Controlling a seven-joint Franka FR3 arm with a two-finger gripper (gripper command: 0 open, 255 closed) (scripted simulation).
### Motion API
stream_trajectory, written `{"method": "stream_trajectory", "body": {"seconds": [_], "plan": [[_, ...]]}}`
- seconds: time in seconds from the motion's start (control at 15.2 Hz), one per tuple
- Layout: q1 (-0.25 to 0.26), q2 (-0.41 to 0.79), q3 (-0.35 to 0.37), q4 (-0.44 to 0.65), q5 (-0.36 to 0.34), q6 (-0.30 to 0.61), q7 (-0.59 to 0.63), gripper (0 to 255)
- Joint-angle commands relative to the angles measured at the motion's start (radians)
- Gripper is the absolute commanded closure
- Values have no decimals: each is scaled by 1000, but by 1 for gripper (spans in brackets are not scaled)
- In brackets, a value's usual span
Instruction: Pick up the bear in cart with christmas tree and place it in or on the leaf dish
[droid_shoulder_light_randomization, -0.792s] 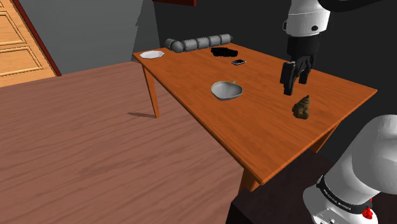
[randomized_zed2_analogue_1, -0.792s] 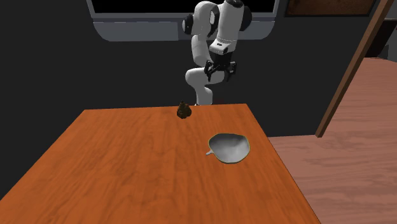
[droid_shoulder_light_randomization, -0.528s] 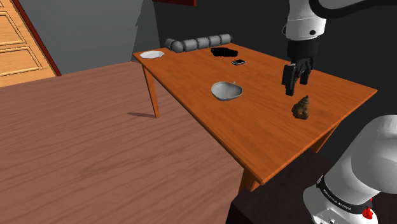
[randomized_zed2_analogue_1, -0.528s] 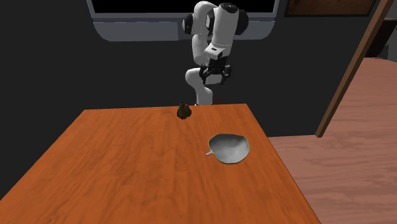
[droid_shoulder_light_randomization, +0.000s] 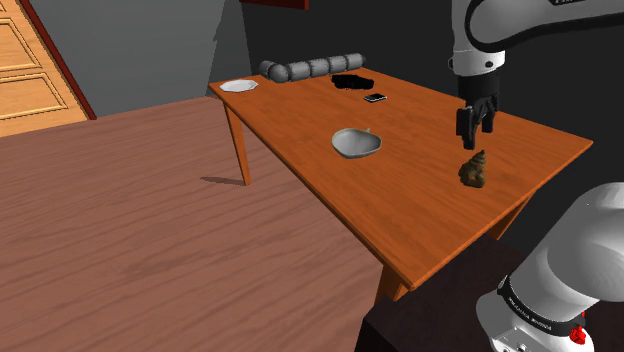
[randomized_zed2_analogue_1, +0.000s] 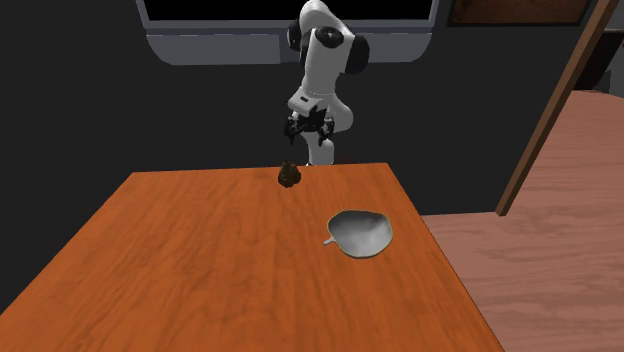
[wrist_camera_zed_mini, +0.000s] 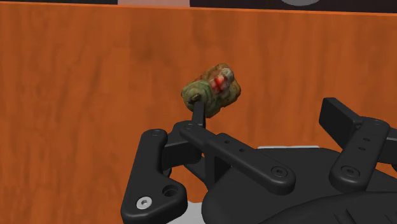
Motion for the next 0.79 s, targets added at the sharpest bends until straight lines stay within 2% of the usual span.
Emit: {"method": "stream_trajectory", "body": {"seconds": [0.0, 0.2, 0.73], "plan": [[-17, 48, -34, 1, -44, 25, -37, 0], [-38, 109, -76, 14, -97, 50, -82, 0], [-55, 84, -102, -95, -126, 137, -77, 0]]}}
